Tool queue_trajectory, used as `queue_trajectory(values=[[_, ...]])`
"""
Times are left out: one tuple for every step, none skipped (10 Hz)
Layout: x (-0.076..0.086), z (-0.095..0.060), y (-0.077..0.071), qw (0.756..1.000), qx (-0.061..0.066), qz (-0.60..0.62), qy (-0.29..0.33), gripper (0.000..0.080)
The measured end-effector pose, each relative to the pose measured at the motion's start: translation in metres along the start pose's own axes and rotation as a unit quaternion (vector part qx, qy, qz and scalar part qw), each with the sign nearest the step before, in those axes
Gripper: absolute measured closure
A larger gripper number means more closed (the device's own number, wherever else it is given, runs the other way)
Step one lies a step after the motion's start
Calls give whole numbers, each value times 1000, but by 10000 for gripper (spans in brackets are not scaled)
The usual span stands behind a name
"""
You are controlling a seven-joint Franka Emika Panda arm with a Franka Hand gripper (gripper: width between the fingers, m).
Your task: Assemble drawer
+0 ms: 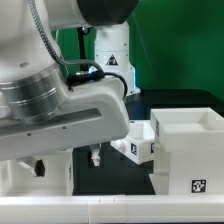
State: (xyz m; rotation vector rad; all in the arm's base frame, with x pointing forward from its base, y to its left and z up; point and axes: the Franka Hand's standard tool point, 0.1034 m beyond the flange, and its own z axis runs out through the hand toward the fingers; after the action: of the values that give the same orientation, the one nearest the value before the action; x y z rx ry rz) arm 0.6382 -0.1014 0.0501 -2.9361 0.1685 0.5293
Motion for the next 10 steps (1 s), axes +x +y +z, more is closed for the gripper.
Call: queue_trajectory(values=[[9,1,2,1000,1,-1,-2,150],[-1,6,4,999,7,2,-43,150],[-10,10,0,996,14,-2,-93,150],[-10,11,-2,993,17,-6,-118,150],[-13,10,-4,992,17,-7,-121,150],[-18,8,-6,992,17,-7,-121,150],[-27,9,-6,991,17,-5,-132,150],[-33,17,-3,987,18,-2,-162,150],[-25,21,-3,987,14,-5,-160,150],[-27,19,-8,987,14,14,-161,150]])
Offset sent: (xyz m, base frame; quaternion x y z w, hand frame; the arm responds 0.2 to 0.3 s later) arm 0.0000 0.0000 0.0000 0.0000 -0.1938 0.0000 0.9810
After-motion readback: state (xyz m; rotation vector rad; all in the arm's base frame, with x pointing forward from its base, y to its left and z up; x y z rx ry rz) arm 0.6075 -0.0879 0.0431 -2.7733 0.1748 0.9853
